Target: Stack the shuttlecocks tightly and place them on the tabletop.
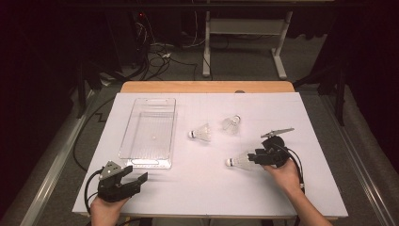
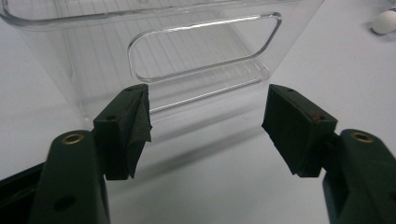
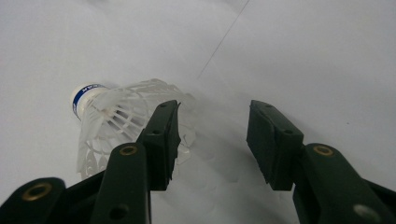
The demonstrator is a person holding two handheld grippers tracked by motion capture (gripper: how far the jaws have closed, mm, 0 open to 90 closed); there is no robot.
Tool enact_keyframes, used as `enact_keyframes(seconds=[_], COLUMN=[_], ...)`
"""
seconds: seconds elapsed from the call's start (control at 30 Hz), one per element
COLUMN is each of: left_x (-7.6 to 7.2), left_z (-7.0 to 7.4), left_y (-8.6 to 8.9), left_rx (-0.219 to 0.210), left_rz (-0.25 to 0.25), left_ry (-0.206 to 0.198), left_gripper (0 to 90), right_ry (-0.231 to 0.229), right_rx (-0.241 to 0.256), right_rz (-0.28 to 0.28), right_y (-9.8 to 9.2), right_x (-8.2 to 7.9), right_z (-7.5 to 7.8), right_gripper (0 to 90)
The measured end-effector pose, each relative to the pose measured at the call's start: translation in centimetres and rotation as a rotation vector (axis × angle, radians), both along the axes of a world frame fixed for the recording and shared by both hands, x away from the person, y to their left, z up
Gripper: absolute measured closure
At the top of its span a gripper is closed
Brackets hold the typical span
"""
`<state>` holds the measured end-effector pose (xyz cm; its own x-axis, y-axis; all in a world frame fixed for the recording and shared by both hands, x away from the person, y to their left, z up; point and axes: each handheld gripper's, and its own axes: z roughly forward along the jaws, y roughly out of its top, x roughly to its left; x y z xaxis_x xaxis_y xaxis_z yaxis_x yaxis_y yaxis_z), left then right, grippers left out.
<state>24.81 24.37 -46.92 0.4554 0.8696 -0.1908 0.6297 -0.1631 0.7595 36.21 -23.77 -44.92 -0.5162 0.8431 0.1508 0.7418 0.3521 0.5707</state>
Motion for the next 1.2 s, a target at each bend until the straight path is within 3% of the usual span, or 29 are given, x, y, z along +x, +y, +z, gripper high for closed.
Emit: enact_keyframes(seconds=[0.87, 1.2], left_x=[0.0, 0.0], left_z=[0.0, 0.0], left_y=[0.0, 0.0], left_rx=[-0.001, -0.001], left_rz=[0.007, 0.007], left_ry=[-0.004, -0.004], left_gripper=[32.9, 32.9], right_ry=[-0.076, -0.065], right_rx=[0.044, 0.062], right_rz=[-0.014, -0.006], right_y=[-1.7, -2.0], right_x=[-2.2, -3.4], right_z=[0.2, 0.2], right_gripper=[52.3, 58.0])
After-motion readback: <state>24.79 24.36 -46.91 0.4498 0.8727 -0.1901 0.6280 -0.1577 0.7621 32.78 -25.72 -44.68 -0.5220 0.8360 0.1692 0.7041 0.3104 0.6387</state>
